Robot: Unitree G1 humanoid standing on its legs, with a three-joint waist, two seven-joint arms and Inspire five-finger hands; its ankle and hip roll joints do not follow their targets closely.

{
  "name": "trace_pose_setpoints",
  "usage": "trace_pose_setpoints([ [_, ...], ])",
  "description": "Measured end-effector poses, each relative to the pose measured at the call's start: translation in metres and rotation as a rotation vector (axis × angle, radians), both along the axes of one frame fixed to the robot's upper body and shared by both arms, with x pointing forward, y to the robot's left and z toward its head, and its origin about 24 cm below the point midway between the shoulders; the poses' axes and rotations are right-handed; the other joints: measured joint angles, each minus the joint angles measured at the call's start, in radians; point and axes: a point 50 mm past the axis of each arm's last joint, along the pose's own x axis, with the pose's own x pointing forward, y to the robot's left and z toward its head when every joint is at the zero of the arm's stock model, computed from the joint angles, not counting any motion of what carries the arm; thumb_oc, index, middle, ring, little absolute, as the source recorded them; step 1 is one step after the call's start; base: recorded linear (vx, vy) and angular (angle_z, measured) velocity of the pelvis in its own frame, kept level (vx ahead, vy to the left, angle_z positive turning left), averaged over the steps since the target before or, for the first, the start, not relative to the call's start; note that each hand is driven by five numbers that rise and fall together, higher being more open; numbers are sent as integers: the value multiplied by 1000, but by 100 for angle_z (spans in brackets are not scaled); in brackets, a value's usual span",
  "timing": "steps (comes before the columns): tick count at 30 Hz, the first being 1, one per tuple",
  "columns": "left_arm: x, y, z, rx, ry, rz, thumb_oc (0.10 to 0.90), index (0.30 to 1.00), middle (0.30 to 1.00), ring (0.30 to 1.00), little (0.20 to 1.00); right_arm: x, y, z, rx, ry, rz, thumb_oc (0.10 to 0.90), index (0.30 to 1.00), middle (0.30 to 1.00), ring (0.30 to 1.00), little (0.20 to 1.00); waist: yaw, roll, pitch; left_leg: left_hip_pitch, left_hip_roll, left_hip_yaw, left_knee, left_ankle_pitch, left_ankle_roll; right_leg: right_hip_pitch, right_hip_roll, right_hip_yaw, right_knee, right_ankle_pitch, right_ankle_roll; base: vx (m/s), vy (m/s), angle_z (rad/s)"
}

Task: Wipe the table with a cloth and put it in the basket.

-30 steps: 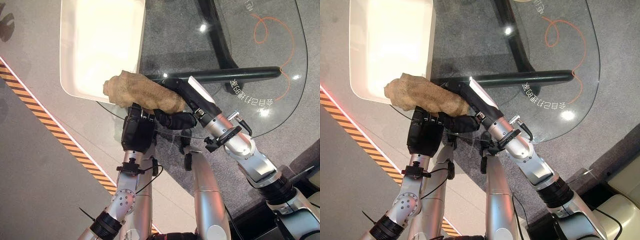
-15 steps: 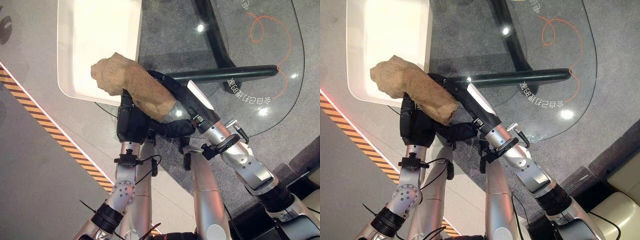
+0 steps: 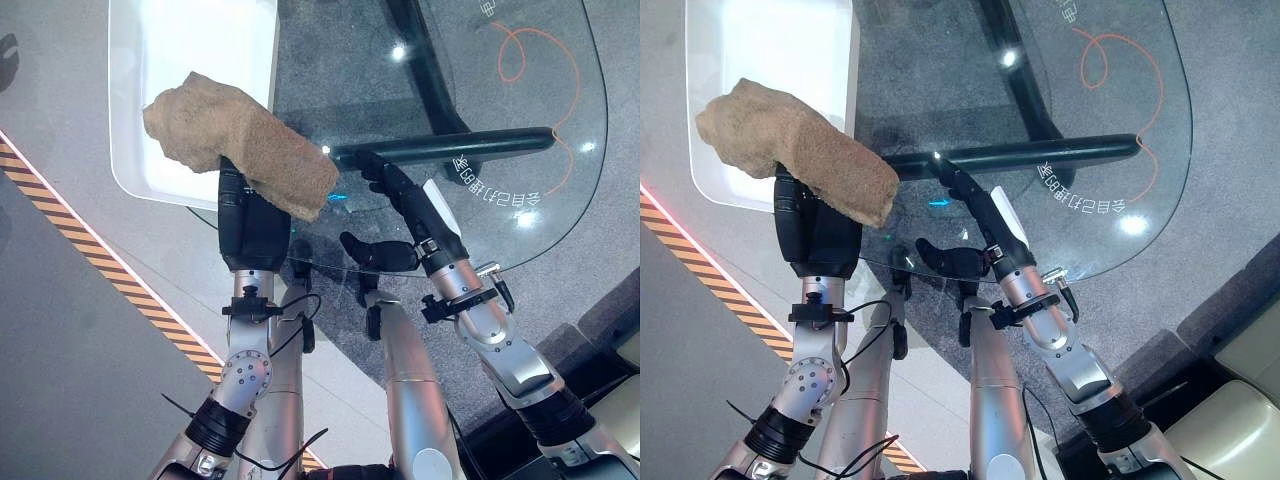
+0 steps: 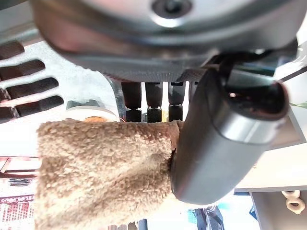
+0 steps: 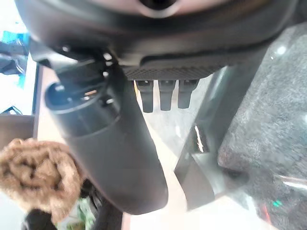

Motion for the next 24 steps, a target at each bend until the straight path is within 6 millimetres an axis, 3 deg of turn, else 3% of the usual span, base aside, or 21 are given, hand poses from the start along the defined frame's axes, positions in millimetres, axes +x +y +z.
trace_pose_setpoints([
  [6,-1,-1,0,2,-3,7,100,300,300,300,200,-3,-4,13,119,-93,-25,800,900,900,900,900,-2,0,0,-2,0,2,0,-1,1,-2,0,1,-1,0,0,0,0,0],
  [14,-5,6,4,97,-61,97,100,300,300,300,200,-4,-1,10,135,-81,-17,800,900,900,900,900,-10,-4,2,-8,0,4,1,-1,1,-8,0,3,-2,0,1,0,0,0],
  [18,-7,20,11,237,-93,219,100,300,300,300,200,-3,-1,6,140,-37,7,800,900,900,900,900,-14,-4,2,-6,1,5,2,-1,1,-8,1,5,0,1,1,5,18,-1],
  [24,-6,51,19,428,51,496,100,300,300,300,200,-5,-1,-8,104,47,36,800,900,900,900,900,-9,-3,2,0,0,8,4,-1,1,-8,1,12,5,1,1,21,52,-2],
])
